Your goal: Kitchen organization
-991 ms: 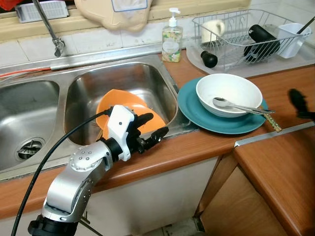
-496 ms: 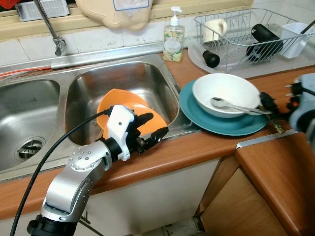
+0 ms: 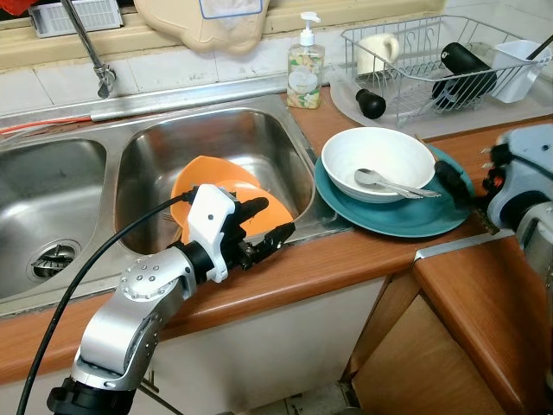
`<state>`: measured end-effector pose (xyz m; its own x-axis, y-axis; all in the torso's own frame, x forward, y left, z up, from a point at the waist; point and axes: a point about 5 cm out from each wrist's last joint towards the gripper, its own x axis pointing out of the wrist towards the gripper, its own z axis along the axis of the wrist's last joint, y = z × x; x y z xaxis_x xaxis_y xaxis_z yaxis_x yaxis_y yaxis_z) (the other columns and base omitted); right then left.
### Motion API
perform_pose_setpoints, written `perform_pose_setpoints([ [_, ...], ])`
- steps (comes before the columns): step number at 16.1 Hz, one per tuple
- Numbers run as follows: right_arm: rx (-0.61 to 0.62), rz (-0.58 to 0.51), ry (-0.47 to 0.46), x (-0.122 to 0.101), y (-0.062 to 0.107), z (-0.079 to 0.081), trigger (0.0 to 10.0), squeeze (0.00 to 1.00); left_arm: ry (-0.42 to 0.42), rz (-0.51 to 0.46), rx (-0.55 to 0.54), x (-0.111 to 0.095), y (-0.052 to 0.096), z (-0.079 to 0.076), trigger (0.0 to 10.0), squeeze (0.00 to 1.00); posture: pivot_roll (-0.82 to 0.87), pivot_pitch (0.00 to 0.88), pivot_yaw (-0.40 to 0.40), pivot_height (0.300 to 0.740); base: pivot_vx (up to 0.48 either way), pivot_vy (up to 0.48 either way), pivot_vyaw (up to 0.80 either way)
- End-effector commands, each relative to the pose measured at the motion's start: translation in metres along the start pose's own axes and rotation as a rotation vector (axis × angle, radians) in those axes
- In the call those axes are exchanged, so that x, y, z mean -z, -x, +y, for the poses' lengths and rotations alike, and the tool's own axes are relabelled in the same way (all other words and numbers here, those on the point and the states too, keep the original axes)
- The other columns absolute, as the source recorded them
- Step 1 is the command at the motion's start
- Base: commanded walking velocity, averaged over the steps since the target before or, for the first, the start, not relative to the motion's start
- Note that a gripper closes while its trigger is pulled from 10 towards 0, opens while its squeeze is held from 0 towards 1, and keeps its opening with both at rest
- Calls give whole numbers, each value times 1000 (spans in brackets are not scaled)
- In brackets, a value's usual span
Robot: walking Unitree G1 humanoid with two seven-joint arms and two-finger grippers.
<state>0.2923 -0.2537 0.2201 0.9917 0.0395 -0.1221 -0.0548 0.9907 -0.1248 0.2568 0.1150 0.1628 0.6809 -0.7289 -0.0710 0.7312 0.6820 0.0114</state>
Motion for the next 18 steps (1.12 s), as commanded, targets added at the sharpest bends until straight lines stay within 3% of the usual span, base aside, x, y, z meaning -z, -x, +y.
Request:
perform_pose_setpoints([
  [1,-33,-129,-53,-22,7,-2,10000,0,-12,2,-32,0,0,6,10000,0,-179,0,77,740,0,0,0],
  [5,-202,-257,-164,-27,33,10,10000,0,13,-49,-150,-1,-6,11,10000,0,-188,0,73,740,0,0,0],
  [6,-263,-251,-158,-21,45,18,10000,0,11,-54,-187,1,-7,12,10000,0,-192,0,69,740,0,0,0],
  [8,-294,-248,-138,-15,54,24,10000,0,28,-64,-178,1,-6,9,10000,0,-194,0,63,740,0,0,0],
  [12,-297,-227,-146,-8,58,23,10000,0,58,-82,-67,-1,2,-3,10000,0,-195,0,58,740,0,0,0],
  [15,-367,-177,-126,0,60,31,10000,0,50,-85,-64,-2,1,-3,10000,0,-189,0,54,740,0,0,0],
  [18,-308,-158,-127,4,54,30,10000,0,50,-87,-61,-3,1,-2,10000,0,-192,0,56,740,0,0,0],
])
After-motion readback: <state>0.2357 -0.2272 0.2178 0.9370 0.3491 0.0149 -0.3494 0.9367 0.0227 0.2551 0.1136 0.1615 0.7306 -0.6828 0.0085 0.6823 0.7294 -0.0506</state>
